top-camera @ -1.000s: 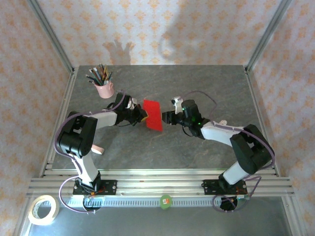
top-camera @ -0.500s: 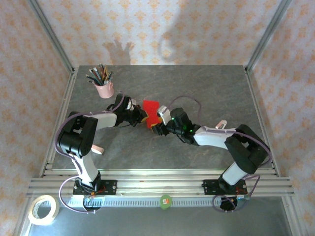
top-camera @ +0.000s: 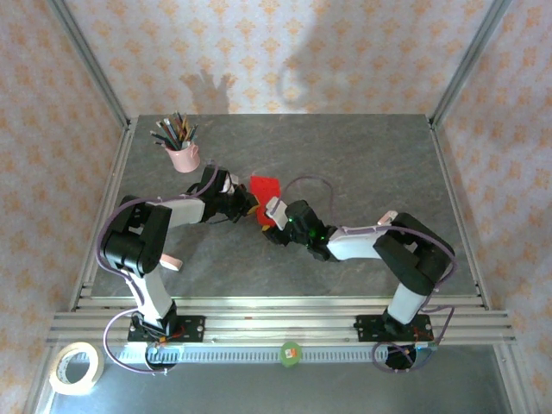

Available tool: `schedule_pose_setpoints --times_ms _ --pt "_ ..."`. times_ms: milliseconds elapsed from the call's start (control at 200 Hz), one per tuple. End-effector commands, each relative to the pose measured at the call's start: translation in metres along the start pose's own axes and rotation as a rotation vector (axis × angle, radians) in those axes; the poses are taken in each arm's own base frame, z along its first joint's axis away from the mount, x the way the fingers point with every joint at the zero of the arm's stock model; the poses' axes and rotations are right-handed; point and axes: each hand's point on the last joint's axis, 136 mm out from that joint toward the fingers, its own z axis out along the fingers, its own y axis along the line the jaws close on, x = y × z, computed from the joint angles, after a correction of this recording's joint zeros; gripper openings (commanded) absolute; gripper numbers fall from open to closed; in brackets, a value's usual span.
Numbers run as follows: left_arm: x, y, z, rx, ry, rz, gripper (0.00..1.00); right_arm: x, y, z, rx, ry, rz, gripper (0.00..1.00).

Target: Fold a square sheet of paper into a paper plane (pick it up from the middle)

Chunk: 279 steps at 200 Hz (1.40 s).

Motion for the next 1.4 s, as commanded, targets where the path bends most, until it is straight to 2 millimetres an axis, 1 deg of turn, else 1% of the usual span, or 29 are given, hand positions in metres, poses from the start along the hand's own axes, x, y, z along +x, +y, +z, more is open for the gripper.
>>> schedule_pose_setpoints --times_ms 0,225,435,616,756,926,1101,1196,1391 --pt "-0.003 0.002 0.001 0.003 -0.004 -0.005 0.05 -0.003 -0.004 0.004 0.046 -0.023 -0.049 0.56" --pt "-0.002 0.003 0.002 0.002 -0.003 -0.005 0.06 -0.003 0.001 0.005 0.034 -0.023 -0.077 0.56" --pt "-0.002 0.003 0.002 0.002 -0.002 -0.005 0.06 0.005 0.011 0.009 0.001 0.004 -0.098 0.57" --pt "-0.001 0.003 0.001 0.002 -0.002 -0.005 0.06 0.005 0.011 0.012 0.005 0.007 -0.087 0.57" --pt "-0.001 0.005 0.001 -0.001 -0.002 -0.007 0.06 -0.007 0.008 0.013 0.021 -0.025 -0.065 0.52" --pt "0.001 0.007 0.001 -0.005 0.001 -0.010 0.06 -0.018 0.004 0.012 0.038 -0.054 -0.054 0.45" --pt "0.003 0.011 0.002 -0.011 0.005 -0.013 0.06 -0.027 0.004 0.005 0.036 -0.087 -0.046 0.41" --pt "0.004 0.012 0.003 -0.012 0.010 -0.013 0.06 -0.028 0.006 0.004 0.027 -0.092 -0.046 0.38" --pt "0.005 0.010 0.005 0.002 0.020 -0.014 0.06 -0.024 0.013 0.010 -0.015 -0.072 -0.051 0.34"
